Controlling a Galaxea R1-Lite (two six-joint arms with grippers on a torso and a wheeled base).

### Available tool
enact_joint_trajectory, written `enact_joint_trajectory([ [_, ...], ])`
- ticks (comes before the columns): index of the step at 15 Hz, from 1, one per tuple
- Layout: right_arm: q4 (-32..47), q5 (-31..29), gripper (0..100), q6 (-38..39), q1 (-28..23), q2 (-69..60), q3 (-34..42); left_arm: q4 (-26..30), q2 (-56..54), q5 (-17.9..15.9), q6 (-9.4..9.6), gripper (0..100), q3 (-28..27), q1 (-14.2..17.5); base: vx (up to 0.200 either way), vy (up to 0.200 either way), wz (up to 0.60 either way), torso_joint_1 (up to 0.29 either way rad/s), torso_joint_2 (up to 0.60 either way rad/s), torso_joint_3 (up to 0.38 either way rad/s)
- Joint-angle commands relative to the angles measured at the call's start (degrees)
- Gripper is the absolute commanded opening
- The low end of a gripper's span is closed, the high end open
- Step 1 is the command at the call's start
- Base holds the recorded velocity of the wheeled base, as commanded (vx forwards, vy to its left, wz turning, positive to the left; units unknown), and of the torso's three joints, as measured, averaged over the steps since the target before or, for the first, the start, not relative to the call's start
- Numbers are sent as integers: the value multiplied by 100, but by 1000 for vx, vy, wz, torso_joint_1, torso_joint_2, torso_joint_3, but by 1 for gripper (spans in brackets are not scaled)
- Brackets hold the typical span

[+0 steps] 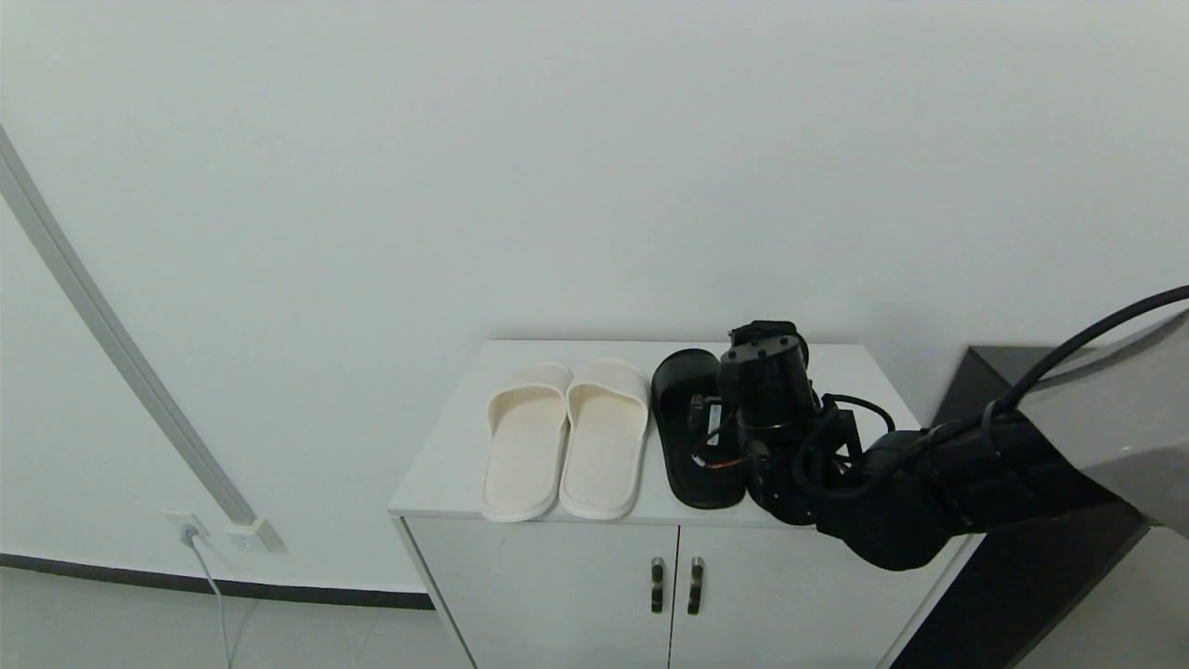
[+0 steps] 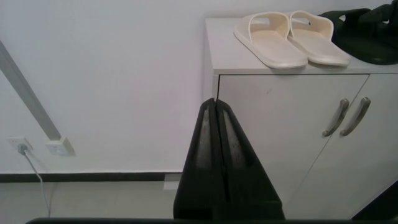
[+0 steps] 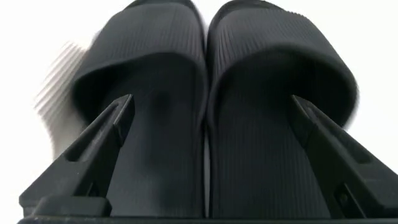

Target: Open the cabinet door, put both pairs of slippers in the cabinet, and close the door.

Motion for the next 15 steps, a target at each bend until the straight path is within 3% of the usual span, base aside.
enact_joint_trajectory([
  [1,-9,-3,100,-82,-200,390,-306,-1,-1,0,-10,0,0,-2,0,0,0,0,0,0],
  [9,-660,164,100,-504,-437,891,-614,-1,-1,0,-10,0,0,-2,0,0,0,0,0,0],
  [10,-660,164,0,-504,-455,882,-605,-1,-1,0,-27,0,0,-2,0,0,0,0,0,0],
  [15,-783,173,0,-513,-455,733,-491,-1,-1,0,-27,0,0,-2,0,0,0,0,0,0],
])
